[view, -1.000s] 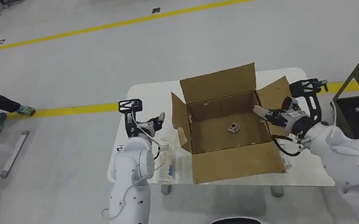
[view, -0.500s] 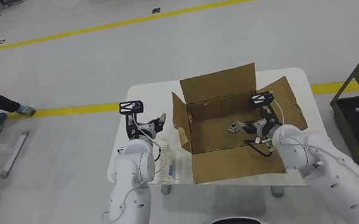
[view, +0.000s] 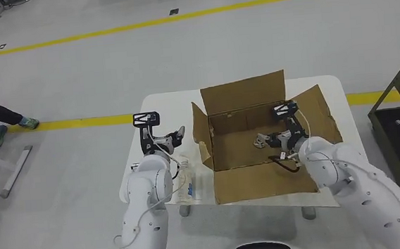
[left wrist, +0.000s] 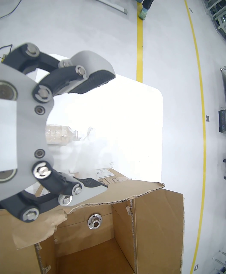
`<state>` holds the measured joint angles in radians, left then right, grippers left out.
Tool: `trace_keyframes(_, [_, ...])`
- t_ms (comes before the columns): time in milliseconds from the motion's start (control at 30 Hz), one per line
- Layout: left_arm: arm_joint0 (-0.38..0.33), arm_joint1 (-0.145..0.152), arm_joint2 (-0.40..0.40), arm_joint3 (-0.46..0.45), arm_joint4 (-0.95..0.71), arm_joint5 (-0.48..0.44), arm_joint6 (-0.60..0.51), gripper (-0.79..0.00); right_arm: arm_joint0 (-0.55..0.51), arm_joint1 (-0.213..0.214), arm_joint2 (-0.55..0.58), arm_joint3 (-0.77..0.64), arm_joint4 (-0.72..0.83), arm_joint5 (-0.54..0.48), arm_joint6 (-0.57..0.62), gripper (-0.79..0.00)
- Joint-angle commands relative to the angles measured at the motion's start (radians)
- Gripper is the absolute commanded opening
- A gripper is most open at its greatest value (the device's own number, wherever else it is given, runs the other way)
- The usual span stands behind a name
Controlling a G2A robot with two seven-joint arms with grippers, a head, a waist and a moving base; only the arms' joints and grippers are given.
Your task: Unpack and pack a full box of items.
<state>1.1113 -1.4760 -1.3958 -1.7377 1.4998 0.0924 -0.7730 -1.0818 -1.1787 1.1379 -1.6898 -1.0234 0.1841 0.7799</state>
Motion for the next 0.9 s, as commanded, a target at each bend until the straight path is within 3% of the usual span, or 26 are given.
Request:
trace_keyframes(0, [0.000,0.000,0.000,0.000,0.000,0.000,0.000,0.000,0.077,-0.014,-0.053,0.106,0.005,-0.019,0.006,0.000])
trace_keyframes(267, [0.000,0.000,0.000,0.000,0.000,0.000,0.000,0.000,0.385,-0.114,-0.295,0.559,0.065,-0.042,0.084,0.000])
trace_keyframes(533, [0.000,0.000,0.000,0.000,0.000,0.000,0.000,0.000,0.563,-0.228,-0.462,0.878,0.105,-0.049,0.145,0.000])
trace_keyframes(600, [0.000,0.000,0.000,0.000,0.000,0.000,0.000,0.000,0.583,-0.244,-0.478,0.916,0.106,-0.051,0.132,0.000])
trace_keyframes(867, [0.000,0.000,0.000,0.000,0.000,0.000,0.000,0.000,0.583,-0.244,-0.478,0.916,0.106,-0.051,0.132,0.000])
